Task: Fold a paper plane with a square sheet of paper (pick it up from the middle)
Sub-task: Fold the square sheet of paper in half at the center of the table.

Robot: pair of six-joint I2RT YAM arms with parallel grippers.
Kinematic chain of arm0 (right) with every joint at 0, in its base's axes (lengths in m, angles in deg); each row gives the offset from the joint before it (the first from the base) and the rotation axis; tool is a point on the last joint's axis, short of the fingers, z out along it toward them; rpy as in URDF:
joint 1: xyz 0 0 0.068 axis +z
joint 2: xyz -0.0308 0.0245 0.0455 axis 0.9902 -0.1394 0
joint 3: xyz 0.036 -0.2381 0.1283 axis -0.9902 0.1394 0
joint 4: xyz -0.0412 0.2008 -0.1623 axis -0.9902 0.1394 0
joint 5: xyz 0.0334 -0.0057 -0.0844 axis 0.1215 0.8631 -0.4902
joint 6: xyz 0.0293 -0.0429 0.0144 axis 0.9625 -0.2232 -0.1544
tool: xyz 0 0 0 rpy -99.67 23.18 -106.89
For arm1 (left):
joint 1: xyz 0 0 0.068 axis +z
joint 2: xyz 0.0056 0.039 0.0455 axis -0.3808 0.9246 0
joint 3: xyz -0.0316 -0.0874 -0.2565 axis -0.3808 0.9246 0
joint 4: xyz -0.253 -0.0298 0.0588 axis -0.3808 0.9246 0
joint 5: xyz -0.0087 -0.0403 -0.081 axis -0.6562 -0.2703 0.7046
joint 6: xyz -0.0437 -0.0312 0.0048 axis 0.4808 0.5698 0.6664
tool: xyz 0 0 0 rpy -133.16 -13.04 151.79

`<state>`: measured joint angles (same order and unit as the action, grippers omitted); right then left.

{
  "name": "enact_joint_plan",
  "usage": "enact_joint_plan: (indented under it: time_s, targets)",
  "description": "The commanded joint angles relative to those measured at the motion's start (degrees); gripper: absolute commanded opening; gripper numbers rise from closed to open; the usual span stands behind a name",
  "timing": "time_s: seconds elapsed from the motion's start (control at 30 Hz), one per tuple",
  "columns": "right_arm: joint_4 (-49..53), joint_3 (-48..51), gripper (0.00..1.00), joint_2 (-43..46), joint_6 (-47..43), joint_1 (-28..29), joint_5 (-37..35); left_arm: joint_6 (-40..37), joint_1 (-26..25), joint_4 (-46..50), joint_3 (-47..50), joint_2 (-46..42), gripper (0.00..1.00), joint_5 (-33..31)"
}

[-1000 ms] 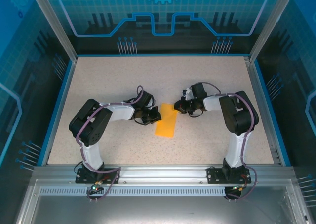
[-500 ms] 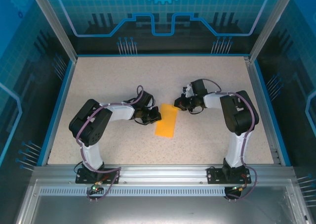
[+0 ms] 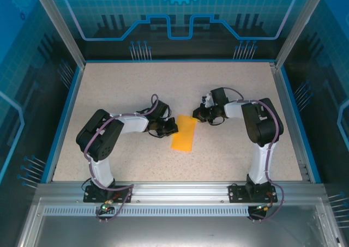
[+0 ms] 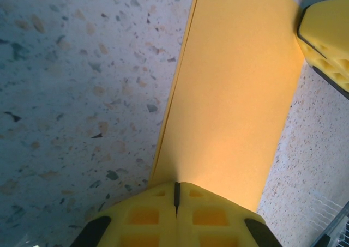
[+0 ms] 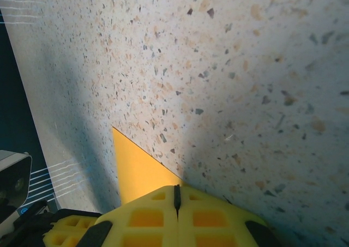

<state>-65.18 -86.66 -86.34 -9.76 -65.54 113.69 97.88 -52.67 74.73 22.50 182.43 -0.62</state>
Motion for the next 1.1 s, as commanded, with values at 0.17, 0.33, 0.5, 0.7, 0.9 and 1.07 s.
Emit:
enact_joint_plan:
  time_s: [0.17, 0.33, 0.5, 0.7, 0.9, 1.07]
  targets:
    - [3.8, -3.6, 0.00, 0.9, 0.4, -1.1, 1.4, -1.5, -0.5, 7.7, 1.7, 2.2, 0.00, -4.5]
    - [3.7, -2.9, 0.00, -1.4, 0.4, -1.2, -0.2, -1.5, -0.5, 7.8, 1.7, 2.3, 0.00, -4.4]
    - [5.6, -3.2, 0.00, -4.5, 1.3, -1.3, -0.8, -1.5, -0.5, 7.9, 1.7, 2.3, 0.00, -4.5]
    - [12.4, -6.0, 0.00, -2.4, 2.3, -1.8, -0.7, -1.7, -0.5, 7.9, 1.8, 2.3, 0.00, -4.5]
    - [13.4, -7.5, 0.00, 1.7, 1.2, -1.8, 1.5, -1.3, -0.4, 7.6, 1.8, 2.2, 0.00, -4.4]
    - [13.5, -8.0, 0.00, 1.8, 1.5, -1.8, 1.7, -1.1, -0.5, 7.4, 2.0, 2.2, 0.00, -4.3]
